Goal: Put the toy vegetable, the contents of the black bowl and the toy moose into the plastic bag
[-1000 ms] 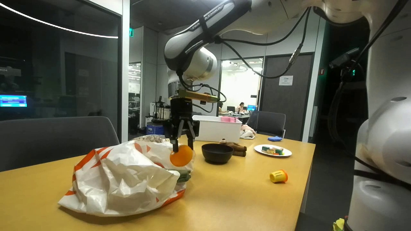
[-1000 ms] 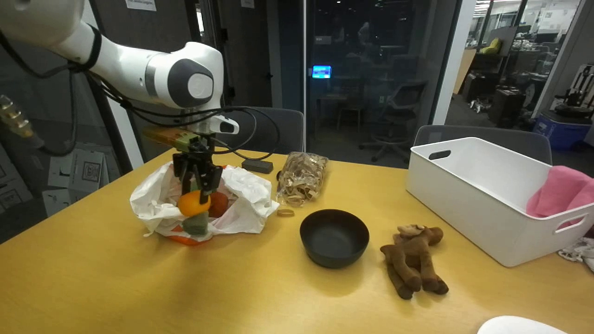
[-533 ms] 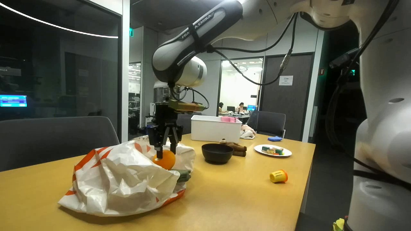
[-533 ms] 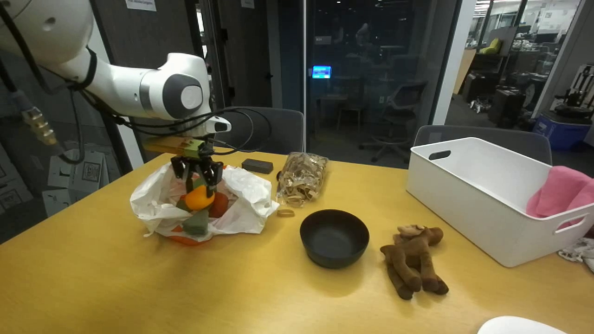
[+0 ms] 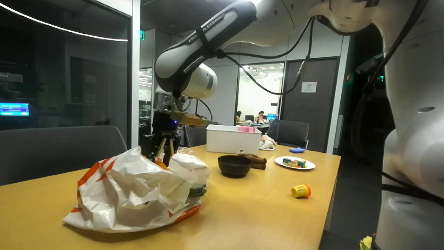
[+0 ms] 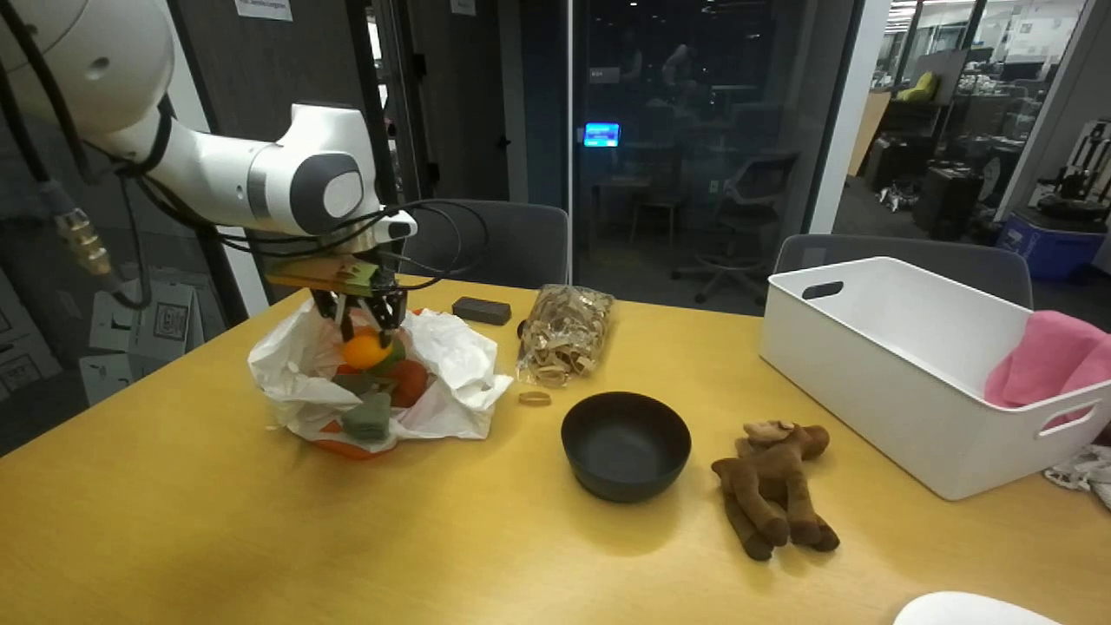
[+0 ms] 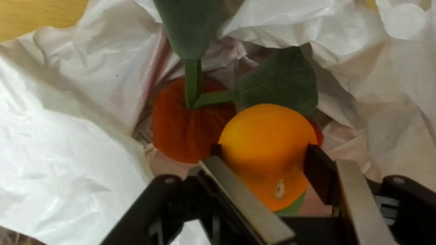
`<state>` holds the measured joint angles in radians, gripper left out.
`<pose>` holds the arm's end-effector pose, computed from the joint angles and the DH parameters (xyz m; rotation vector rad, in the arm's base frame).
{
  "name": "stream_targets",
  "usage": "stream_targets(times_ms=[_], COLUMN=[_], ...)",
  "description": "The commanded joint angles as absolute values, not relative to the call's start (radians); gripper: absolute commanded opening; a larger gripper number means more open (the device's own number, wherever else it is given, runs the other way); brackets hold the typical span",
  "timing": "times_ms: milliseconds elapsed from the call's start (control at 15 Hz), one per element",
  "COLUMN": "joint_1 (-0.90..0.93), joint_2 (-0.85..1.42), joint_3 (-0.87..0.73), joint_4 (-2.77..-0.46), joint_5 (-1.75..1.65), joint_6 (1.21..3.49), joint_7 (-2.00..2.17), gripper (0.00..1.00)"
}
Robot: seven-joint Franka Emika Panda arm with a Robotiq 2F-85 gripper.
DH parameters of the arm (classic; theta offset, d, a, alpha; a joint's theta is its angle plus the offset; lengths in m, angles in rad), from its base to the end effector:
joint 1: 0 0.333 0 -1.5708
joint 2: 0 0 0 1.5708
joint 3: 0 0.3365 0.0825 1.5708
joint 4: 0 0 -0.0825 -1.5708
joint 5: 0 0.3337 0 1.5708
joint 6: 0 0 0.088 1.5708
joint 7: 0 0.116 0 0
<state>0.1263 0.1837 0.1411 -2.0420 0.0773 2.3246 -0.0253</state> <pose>0.5370 0.1458 0.4053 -3.0209 -0.3627 -0.1358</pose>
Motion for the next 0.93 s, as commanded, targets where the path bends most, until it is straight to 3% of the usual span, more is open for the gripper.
stream_targets(times_ms=[0,133,867], joint_1=[0.117,0.109,0.025], joint_2=[0.194,0.184,-0.089], joint_3=[0.141,0.127,0.015], joint_4=[-2.011,-2.011,-2.071], joint_5=[0.123,0.125,0.138], joint_6=[2.333,2.308,2.040], joint_7=[-0.035,-0.005,0.199], gripper=[0.95,1.00,1.00])
